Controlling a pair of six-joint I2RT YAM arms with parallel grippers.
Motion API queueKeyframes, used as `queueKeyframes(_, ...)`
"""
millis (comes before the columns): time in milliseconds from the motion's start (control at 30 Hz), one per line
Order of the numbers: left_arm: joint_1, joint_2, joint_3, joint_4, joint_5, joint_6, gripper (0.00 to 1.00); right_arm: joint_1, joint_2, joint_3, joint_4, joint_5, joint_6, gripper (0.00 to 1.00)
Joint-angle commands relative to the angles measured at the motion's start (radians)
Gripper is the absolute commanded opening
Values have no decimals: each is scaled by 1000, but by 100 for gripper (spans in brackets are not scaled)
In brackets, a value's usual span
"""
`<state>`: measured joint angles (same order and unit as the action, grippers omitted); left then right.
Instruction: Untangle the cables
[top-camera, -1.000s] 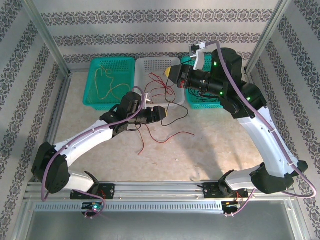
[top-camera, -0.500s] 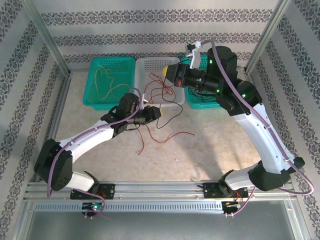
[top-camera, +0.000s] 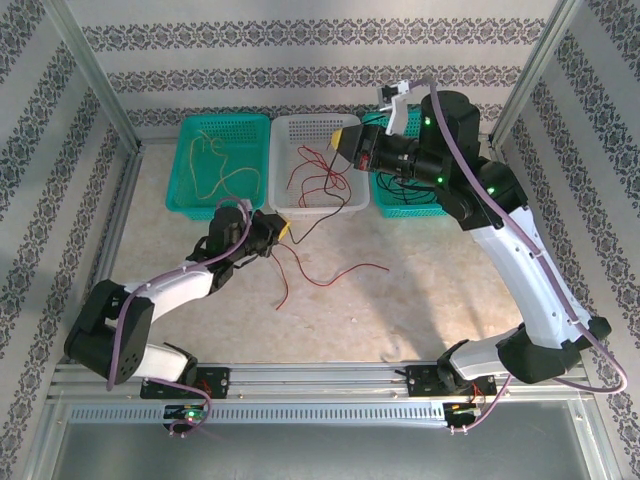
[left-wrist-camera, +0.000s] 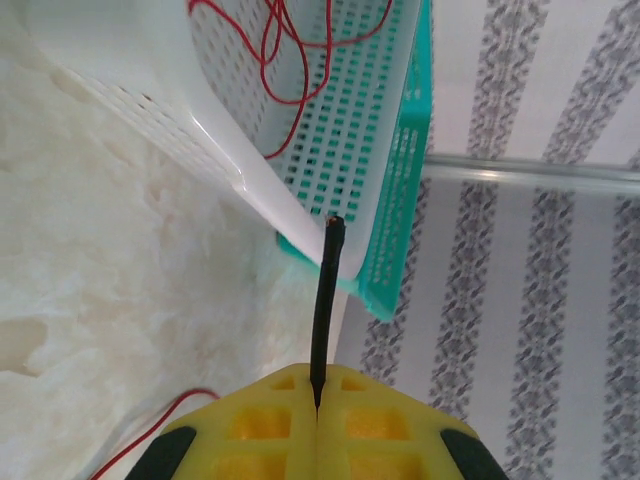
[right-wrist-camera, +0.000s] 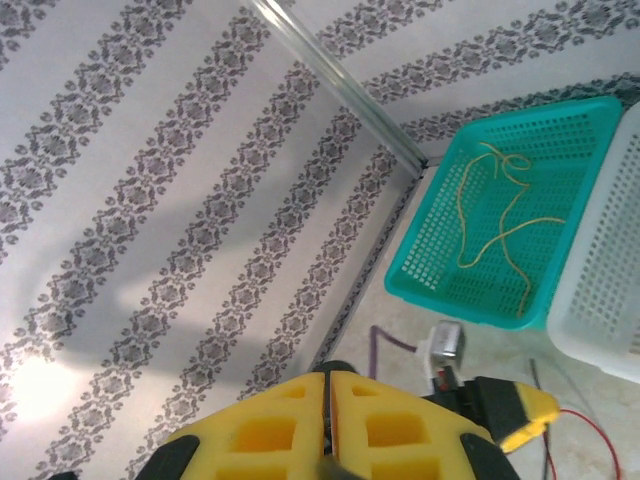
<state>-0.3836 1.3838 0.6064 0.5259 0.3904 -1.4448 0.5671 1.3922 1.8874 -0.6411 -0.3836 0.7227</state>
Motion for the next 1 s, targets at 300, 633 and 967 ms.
queueKeyframes(300, 37, -146, 75, -279, -51, 110, 53, -187, 16, 69, 0, -17, 9, 0)
queueKeyframes(633, 57, -187, 245, -825, -116, 516, 56, -492, 200, 305, -54, -60, -53, 0)
queueKeyframes(967, 57, -121, 246, -851, -109, 618, 58, -617, 581, 669, -155, -68, -77, 0)
